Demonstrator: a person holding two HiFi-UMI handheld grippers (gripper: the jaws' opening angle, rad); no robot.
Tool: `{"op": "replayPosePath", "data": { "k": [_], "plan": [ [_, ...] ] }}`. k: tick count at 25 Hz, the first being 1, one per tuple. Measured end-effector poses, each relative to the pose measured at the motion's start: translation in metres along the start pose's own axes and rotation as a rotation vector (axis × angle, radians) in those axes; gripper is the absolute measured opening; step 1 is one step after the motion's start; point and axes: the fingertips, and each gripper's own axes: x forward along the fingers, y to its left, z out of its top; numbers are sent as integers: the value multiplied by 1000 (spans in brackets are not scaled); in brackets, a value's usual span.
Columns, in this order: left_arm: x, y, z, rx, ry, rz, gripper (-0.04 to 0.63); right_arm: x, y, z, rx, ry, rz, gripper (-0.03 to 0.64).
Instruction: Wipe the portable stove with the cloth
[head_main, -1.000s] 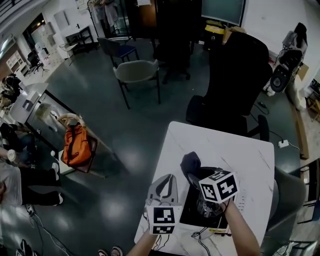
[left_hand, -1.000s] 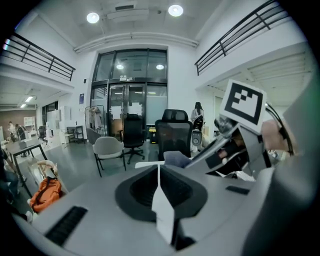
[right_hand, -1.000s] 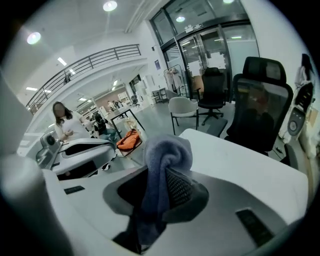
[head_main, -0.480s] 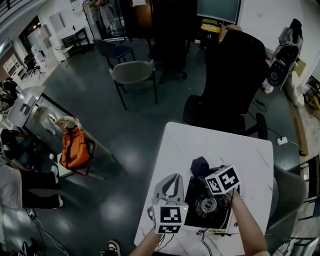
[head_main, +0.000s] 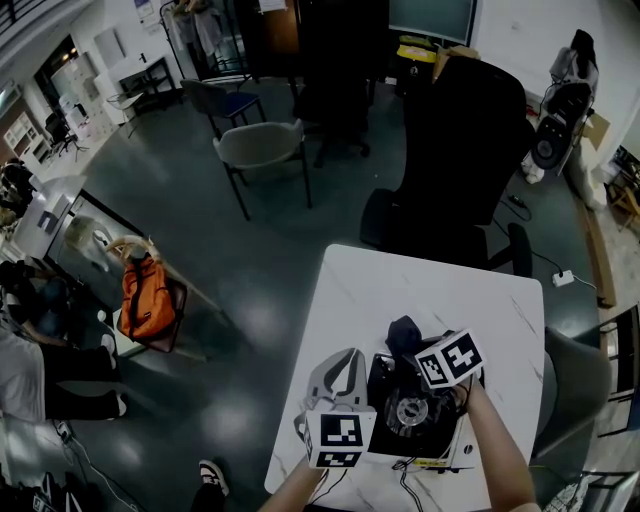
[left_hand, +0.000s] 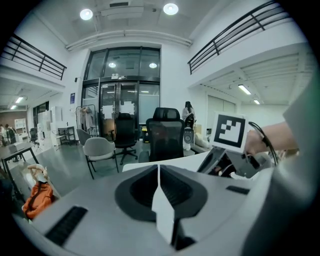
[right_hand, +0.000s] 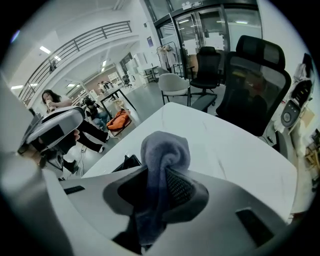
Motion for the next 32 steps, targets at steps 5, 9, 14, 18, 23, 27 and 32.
{"op": "replayPosePath", "data": {
  "k": [5,9,14,18,23,27,32],
  "plan": [
    [2,-9,-3,0,7,-11,21,-12,-20,-17,44,2,-29,106],
    [-1,-14,-5,4,8,-22,21,-18,-30,-28,62,10,-55,106],
    [-1,-23,-1,14,4,-35,21,-31,-45,-36,83,5,-97,106],
    [-1,-26,-2,18,3,-40,21,-55,-58,-30,131,-80,-125,106],
    [-2,-33,-2,20,5,-52,21,-100,-86,-39,207,-157,-189,106],
    [-1,-39,-3,25,2,-66,21,-112,-107,-70,270,-144,-234,106],
    [-1,-47,-4,28,6,-84,21,-103,-122,-110,351,-99,-278,106]
  ]
}}
